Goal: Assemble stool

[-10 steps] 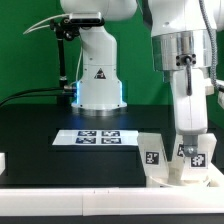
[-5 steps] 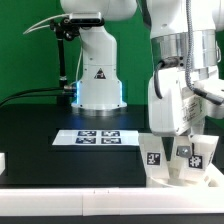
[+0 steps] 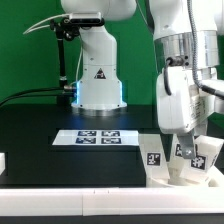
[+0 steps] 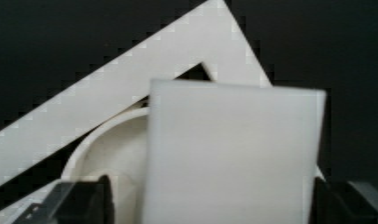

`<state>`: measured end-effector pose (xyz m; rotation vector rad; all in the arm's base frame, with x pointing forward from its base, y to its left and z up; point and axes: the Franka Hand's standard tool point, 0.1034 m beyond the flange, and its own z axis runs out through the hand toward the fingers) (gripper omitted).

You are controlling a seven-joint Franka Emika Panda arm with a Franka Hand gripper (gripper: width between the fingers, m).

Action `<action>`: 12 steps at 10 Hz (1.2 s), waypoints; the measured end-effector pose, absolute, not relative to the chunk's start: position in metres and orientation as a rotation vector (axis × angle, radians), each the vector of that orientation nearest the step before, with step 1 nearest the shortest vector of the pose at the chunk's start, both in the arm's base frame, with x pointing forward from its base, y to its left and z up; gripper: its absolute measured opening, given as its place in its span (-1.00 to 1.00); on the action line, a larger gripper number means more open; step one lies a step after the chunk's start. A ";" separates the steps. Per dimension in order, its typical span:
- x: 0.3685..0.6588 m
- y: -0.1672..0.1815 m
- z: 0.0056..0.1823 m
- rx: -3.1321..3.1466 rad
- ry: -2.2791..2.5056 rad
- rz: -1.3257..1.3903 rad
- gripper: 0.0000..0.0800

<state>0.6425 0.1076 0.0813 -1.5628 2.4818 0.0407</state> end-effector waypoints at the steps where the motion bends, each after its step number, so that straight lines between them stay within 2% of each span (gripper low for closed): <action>1: 0.644 0.109 0.090 -1.763 2.332 0.025 0.52; 3: 0.648 0.117 0.103 -2.101 2.017 0.013 0.62; 7: 0.647 0.114 0.101 -2.383 1.699 -0.038 0.62; 8: 0.645 0.111 0.095 -2.573 1.457 -0.067 0.62; 10: 0.655 0.106 0.101 -2.837 0.949 -0.084 0.62; 12: 0.652 0.109 0.098 -2.931 0.623 -0.050 0.62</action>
Offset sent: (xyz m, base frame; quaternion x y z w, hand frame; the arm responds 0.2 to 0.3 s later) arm 0.0036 0.0280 0.0064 -0.0219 -0.0315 -0.3343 0.9417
